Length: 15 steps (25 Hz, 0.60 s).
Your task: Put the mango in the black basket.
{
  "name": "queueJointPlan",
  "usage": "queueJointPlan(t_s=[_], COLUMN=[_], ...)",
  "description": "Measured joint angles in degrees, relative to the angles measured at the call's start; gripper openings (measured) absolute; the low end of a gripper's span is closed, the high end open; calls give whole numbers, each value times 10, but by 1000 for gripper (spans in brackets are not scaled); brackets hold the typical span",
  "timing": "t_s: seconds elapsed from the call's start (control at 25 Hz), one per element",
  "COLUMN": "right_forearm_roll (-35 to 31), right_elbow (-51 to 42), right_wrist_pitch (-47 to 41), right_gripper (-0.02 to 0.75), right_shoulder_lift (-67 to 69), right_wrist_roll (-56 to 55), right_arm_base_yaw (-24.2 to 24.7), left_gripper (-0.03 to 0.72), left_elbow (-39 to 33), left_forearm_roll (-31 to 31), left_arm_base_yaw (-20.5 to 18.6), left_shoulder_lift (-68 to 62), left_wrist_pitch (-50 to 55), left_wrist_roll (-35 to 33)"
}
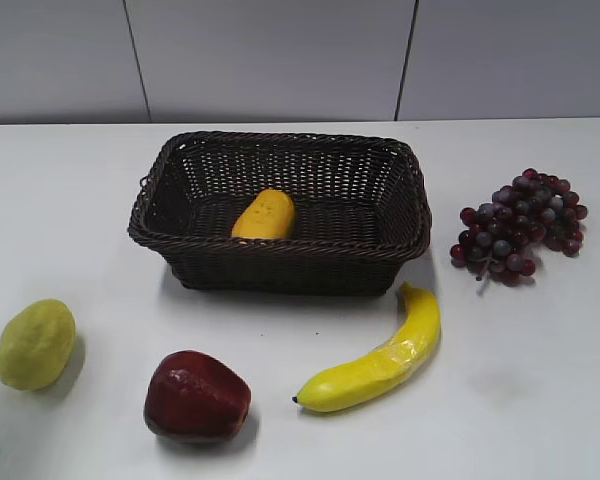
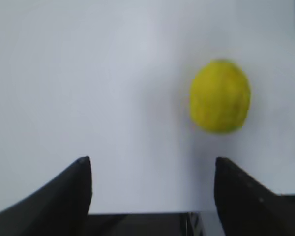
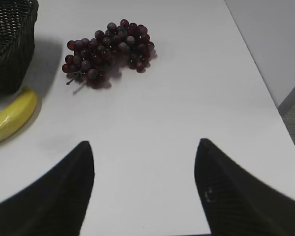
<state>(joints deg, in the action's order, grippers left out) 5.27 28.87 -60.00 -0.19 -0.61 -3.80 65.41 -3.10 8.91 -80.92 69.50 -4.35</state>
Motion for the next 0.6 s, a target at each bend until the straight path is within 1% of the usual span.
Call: queueJointPlan(t_s=[0.08,0.16,0.28,0.4,0.6], right_forearm_roll=[0,0,0,0,0], right_elbow=[0,0,0,0,0], right_wrist_pitch=[0,0,0,0,0], right_gripper=[498,498,498,498,498], right_shoulder_lift=[0,0,0,0,0], right_wrist_roll=[0,0,0,0,0], right_arm_base_yaw=[0,0,0,0,0], left_gripper=[570,570,570,570,570], left_elbow=[-90,-159,-237,-276,-283], left_forearm_roll=[11,26,39,39,7], left_arm_base_yaw=[0,0,0,0,0], left_shoulder_lift=[75,147,277,435,660], left_wrist_pitch=[-5,-7,-9,-10,-30], left_wrist_roll=[9,11,13,14,14])
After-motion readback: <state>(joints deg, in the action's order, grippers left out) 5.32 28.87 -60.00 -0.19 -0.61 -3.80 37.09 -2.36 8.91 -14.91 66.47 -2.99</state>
